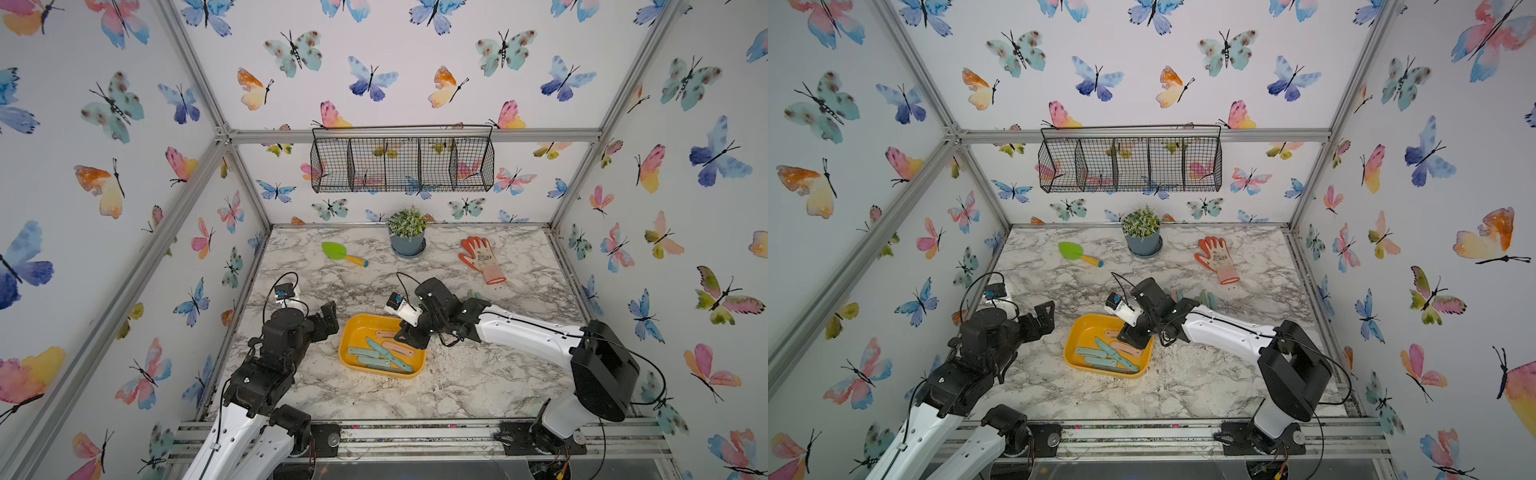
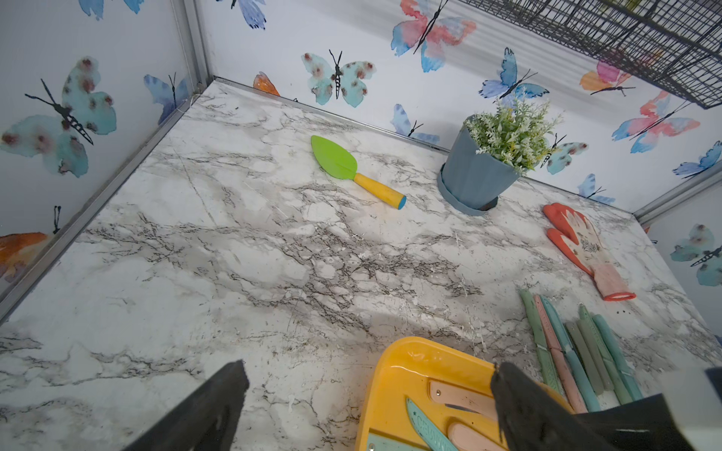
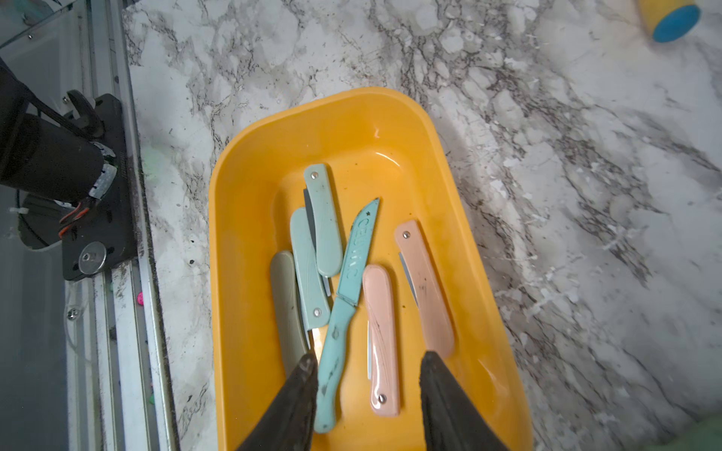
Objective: Take the fruit knife out of the storage box
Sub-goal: Pick up the fruit knife from the storage box.
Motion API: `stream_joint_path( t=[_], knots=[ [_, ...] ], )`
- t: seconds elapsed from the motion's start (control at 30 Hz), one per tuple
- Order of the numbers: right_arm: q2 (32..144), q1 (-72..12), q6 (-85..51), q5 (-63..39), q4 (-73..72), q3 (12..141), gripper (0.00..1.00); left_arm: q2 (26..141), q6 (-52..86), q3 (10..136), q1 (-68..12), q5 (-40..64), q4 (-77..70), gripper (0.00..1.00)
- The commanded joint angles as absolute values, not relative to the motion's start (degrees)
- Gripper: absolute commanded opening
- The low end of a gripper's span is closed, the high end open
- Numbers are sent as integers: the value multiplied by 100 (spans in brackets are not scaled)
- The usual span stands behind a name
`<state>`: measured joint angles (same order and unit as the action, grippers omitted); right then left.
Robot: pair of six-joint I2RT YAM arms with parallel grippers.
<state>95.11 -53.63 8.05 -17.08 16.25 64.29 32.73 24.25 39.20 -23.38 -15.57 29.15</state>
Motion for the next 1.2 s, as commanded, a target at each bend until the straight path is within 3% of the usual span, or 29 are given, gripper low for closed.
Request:
stream_joint_path(
  t=[0.0, 0.43, 1.17],
  knots=[
    [10030, -5522, 923, -1524, 2155, 6812, 45, 3212, 2470, 3985, -2356, -1703, 2971, 99],
    [11106, -5763, 764, -687, 2965, 7640, 45, 3164, 2450, 3984, -2355, -1698, 2988, 98],
    [11573, -5881, 740, -447, 3494, 7969, 43, 3146, 2452, 3984, -2355, -1716, 2996, 98]
  ],
)
